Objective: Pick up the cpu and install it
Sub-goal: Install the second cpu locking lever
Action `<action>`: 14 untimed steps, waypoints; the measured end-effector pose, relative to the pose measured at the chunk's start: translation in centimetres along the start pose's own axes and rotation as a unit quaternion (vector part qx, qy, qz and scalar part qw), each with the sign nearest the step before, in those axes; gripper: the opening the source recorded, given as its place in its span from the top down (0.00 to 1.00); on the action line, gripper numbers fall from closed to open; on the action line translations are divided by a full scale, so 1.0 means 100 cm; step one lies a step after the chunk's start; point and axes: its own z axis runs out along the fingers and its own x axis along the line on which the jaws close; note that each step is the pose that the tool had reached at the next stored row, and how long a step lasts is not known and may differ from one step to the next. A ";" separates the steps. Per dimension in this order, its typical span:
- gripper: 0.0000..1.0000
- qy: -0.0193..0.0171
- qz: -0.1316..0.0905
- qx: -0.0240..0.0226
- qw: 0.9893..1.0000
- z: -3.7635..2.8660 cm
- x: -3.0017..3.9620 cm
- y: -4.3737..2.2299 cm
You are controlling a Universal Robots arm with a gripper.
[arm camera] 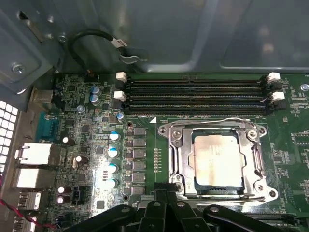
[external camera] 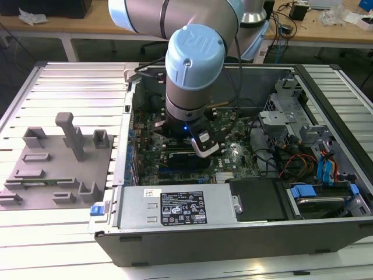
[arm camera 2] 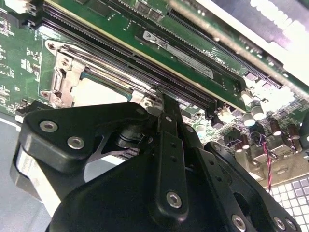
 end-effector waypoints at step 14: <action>0.89 0.000 0.000 0.003 1.000 -0.0183 0.0009 0.0079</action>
